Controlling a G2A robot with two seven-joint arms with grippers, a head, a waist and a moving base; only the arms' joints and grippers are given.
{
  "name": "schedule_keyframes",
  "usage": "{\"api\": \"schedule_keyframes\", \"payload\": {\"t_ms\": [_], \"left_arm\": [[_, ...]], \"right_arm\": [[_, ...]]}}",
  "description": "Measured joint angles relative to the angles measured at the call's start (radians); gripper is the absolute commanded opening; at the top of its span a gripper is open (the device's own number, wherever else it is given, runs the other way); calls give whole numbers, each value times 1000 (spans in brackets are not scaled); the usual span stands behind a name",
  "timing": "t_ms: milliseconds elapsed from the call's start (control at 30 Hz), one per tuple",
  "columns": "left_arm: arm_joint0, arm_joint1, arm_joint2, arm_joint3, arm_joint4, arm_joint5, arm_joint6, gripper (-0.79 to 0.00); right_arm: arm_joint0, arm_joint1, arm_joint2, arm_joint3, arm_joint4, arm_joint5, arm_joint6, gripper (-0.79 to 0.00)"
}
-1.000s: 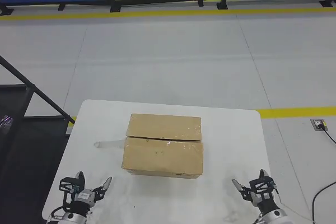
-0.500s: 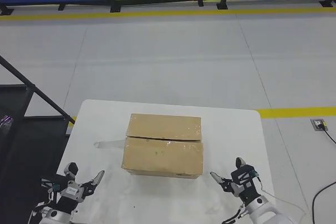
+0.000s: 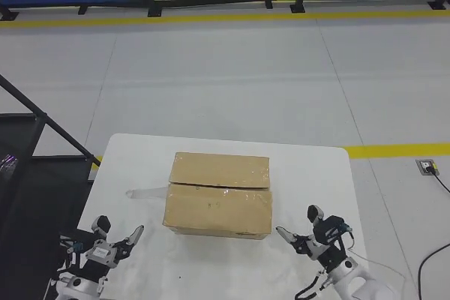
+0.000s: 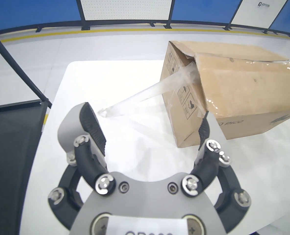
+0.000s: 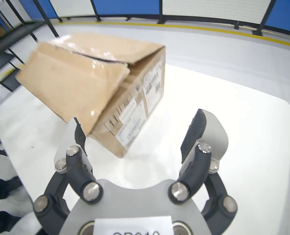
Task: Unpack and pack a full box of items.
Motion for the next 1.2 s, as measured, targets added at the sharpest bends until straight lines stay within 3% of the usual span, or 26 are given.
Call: {"api": "schedule_keyframes", "payload": {"t_ms": [400,633,967,1200], "left_arm": [[-120,-3,-2,71,-233,-61,-75,0],[-131,0,-21,74,-451,-113,-252,0],[-131,0,-18,75,-448,-112,-240,0],[-167,1,-5,94,-549,-114,-324,0]], "right_arm": [[279,-3,-43,256,647,-280,309,0],[382,4,-71,373,998,-356,558,0],[378,3,-74,371,998,-352,545,0],[410,5,-95,430,1148,-357,613,0]]}}
